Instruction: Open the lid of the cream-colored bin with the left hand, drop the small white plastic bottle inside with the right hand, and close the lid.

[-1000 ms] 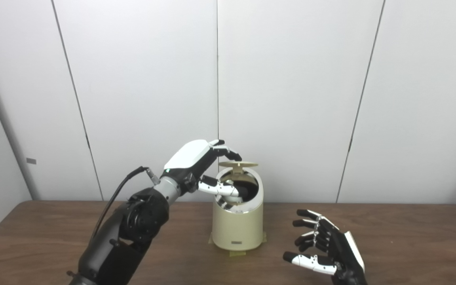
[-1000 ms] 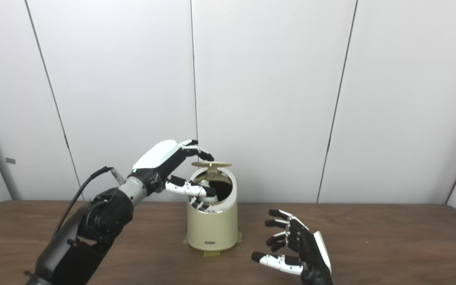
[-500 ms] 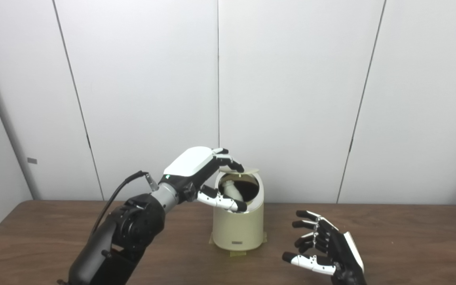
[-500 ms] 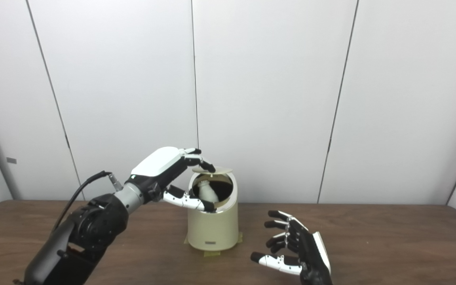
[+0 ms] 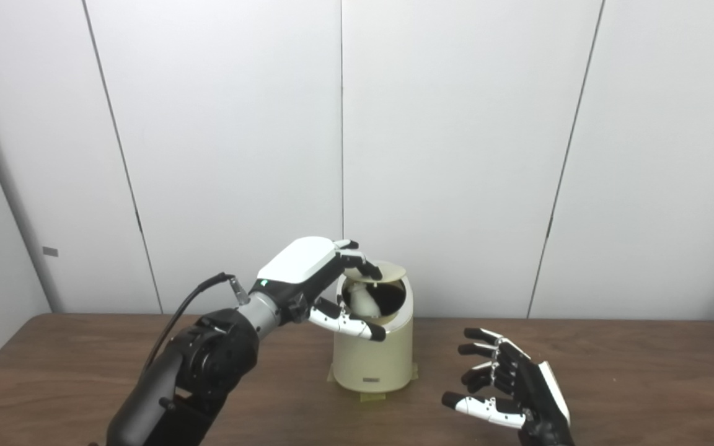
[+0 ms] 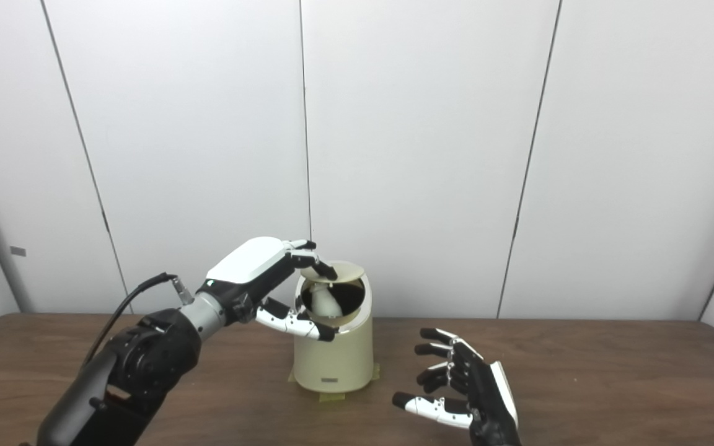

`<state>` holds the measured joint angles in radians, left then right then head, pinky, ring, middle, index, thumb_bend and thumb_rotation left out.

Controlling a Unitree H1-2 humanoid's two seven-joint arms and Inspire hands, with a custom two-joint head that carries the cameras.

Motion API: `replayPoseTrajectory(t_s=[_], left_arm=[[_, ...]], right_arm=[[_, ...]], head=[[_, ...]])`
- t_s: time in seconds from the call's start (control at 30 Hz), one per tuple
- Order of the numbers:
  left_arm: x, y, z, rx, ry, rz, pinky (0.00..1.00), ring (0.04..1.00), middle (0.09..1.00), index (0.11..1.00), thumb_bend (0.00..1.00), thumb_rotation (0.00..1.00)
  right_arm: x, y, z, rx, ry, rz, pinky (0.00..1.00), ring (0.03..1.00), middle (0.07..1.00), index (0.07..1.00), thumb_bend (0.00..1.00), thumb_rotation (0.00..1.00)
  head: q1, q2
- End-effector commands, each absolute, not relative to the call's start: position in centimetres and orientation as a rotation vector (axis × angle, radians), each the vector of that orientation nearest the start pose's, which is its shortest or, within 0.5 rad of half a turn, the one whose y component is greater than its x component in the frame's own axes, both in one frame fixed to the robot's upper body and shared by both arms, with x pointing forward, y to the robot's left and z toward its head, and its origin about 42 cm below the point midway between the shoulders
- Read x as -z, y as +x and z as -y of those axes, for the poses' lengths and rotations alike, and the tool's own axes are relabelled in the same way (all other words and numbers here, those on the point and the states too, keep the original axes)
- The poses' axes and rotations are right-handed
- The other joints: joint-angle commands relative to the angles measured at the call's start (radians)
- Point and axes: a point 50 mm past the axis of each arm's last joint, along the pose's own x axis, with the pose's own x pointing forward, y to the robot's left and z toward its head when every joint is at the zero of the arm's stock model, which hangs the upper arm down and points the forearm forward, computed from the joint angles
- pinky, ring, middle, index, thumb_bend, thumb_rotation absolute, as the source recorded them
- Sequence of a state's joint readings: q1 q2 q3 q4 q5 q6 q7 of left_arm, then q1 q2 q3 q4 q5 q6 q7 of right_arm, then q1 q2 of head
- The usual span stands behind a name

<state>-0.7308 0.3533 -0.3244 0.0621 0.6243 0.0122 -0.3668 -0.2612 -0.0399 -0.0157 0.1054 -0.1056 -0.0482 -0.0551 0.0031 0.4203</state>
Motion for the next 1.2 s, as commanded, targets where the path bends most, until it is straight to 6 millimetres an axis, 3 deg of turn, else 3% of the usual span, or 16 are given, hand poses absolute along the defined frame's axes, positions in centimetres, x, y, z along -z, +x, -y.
replayPoseTrajectory(t_s=[0.0, 0.57, 0.93, 1.17], left_arm=[[-33.5, 45.1, -17.4, 0.434, 1.208, 0.572, 0.96, 0.947, 0.762, 0.747, 0.93, 0.56], [-31.1, 45.0, -17.1, 0.470, 1.262, 0.560, 1.00, 0.946, 0.753, 0.742, 0.97, 0.56], [-29.6, 44.7, -17.0, 0.487, 1.263, 0.532, 1.00, 0.935, 0.754, 0.740, 0.95, 0.52], [-28.0, 44.4, -16.6, 0.495, 1.369, 0.541, 0.97, 0.921, 0.748, 0.737, 0.94, 0.47]], right_arm=[[-17.8, 37.3, 20.4, 0.014, -0.128, 0.301, 0.43, 0.482, 0.667, 0.719, 0.77, 0.05], [-18.0, 37.1, 20.5, 0.019, -0.122, 0.292, 0.43, 0.480, 0.668, 0.718, 0.78, 0.05], [-18.1, 37.0, 20.6, 0.019, -0.144, 0.296, 0.40, 0.477, 0.670, 0.721, 0.76, 0.06], [-18.4, 36.8, 20.6, 0.019, -0.139, 0.289, 0.39, 0.481, 0.674, 0.721, 0.76, 0.07]], head=[[-0.001, 0.003], [-0.003, 0.023], [-0.001, 0.033], [0.000, 0.039]])
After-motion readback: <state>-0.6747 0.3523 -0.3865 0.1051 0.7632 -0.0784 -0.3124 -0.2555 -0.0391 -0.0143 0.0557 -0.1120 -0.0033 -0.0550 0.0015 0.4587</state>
